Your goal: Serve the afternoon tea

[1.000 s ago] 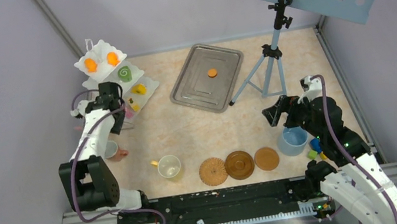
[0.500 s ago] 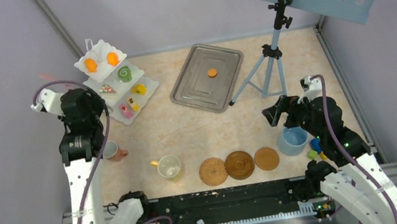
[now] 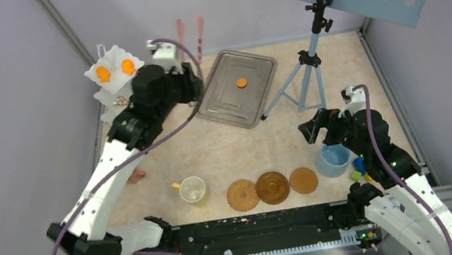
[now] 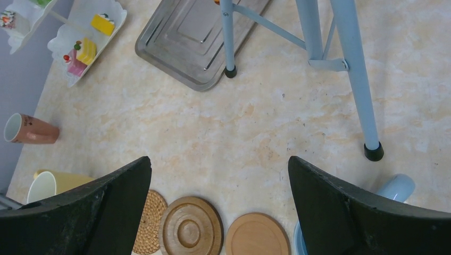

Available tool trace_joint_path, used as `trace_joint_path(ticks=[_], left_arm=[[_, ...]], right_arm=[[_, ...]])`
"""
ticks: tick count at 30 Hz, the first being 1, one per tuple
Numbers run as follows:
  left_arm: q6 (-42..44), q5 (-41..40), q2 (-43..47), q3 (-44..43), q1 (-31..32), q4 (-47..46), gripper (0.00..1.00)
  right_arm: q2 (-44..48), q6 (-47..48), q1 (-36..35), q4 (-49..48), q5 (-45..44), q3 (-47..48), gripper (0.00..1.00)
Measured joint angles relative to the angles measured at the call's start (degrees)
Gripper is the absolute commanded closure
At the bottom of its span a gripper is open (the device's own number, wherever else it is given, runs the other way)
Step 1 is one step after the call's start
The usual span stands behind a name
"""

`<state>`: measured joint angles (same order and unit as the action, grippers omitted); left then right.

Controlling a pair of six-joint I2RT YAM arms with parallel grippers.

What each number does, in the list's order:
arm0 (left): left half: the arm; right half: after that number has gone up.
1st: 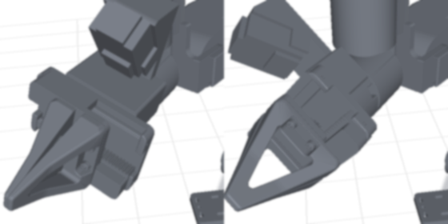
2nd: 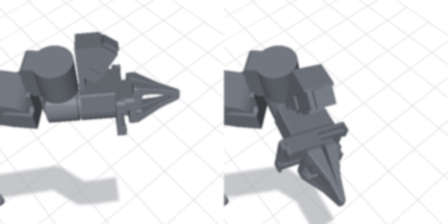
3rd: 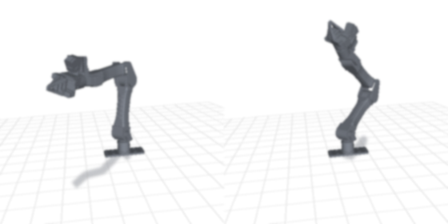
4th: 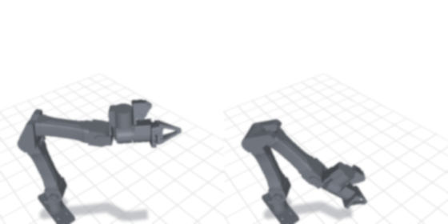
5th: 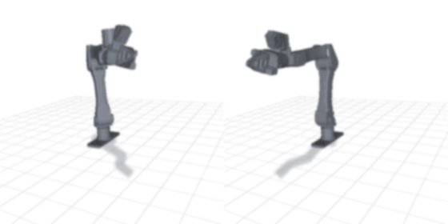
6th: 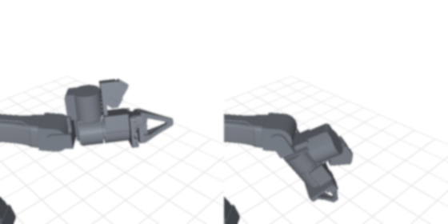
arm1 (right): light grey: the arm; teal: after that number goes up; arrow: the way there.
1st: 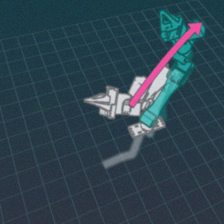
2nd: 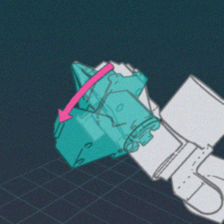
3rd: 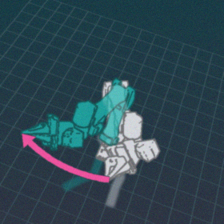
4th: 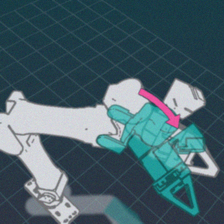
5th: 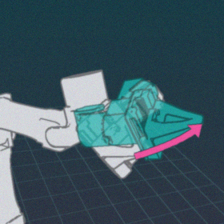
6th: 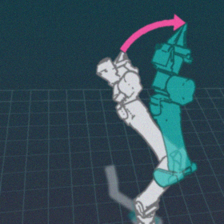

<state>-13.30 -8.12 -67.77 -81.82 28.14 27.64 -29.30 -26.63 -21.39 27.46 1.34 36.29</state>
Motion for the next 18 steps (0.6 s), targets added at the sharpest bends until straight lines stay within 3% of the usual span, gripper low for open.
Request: trace_joint_path(ticks=[6,18], left_arm=[[6.64,-2.14,-14.16,-1.99,7.56,3.30,0.46],[10.36,-2.51,-42.36,-19.43,8.02,14.86,0.47]], right_arm=[[0.00,-0.02,0.00,0.07,-0.15,0.00,0.02],[0.48,-0.07,0.00,0.35,-0.24,0.02,0.02]])
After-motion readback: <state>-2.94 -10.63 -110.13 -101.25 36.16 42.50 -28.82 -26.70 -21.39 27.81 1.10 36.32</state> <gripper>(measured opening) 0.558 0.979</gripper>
